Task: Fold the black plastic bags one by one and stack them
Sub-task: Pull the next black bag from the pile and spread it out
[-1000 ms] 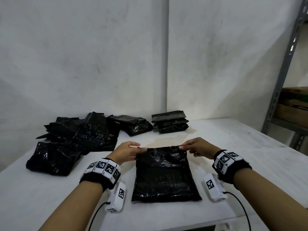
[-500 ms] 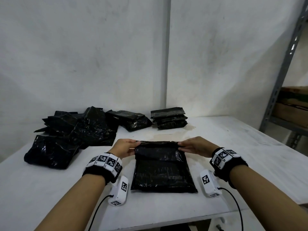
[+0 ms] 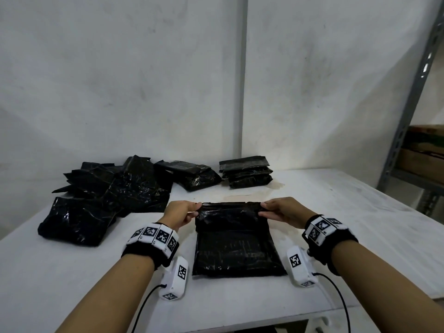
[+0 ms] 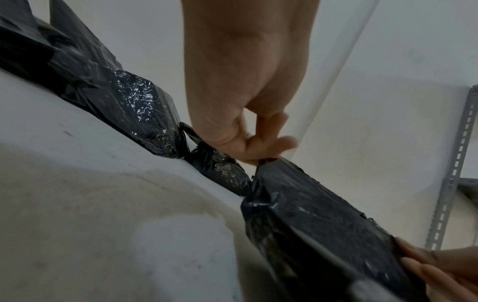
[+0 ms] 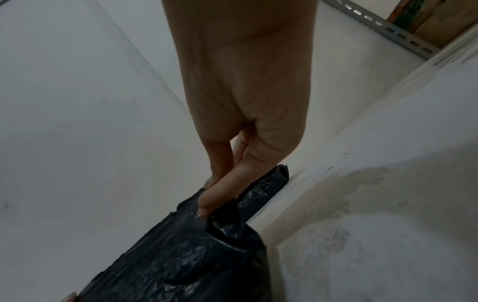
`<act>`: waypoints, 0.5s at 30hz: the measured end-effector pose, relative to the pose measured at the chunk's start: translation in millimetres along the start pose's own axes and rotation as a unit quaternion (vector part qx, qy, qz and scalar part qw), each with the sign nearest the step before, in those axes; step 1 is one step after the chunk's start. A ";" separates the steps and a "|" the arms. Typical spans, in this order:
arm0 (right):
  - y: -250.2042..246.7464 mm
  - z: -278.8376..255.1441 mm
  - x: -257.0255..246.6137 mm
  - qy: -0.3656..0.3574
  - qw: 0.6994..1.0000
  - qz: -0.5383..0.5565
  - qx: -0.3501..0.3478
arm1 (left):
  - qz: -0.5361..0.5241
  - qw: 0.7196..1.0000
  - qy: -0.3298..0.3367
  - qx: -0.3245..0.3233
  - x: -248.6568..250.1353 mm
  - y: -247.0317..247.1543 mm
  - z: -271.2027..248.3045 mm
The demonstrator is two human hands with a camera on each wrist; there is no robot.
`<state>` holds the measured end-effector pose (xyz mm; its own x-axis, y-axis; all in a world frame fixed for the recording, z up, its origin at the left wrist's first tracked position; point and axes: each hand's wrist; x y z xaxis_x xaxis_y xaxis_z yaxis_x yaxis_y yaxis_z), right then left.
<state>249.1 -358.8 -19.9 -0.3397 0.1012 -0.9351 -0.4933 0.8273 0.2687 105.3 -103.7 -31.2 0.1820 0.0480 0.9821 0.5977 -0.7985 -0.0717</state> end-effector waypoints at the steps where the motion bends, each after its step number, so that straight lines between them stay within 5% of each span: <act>1: 0.3 0.9 0.8 -0.001 1.000 0.015 0.005 | -0.018 1.000 -0.002 -0.016 0.1 2.2 -1.0; 11: 0.6 2.3 2.8 -0.023 0.997 0.063 -0.029 | -0.107 0.994 -0.011 -0.018 0.4 5.0 -0.5; 15: 2.2 1.5 1.7 -0.045 0.998 0.045 0.008 | -0.112 0.993 -0.010 -0.020 -0.4 4.1 -0.4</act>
<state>248.6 -355.9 -21.2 -0.3090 0.2240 -0.9243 -0.4514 0.8209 0.3498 107.4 -107.2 -31.8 0.0628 0.2385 0.9691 0.5935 -0.7896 0.1559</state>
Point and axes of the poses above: each hand's wrist, its own z-axis towards the middle knuckle, its own y-axis out of the palm, x = y × z, and after that the axes turned 6 degrees about z, right-handed
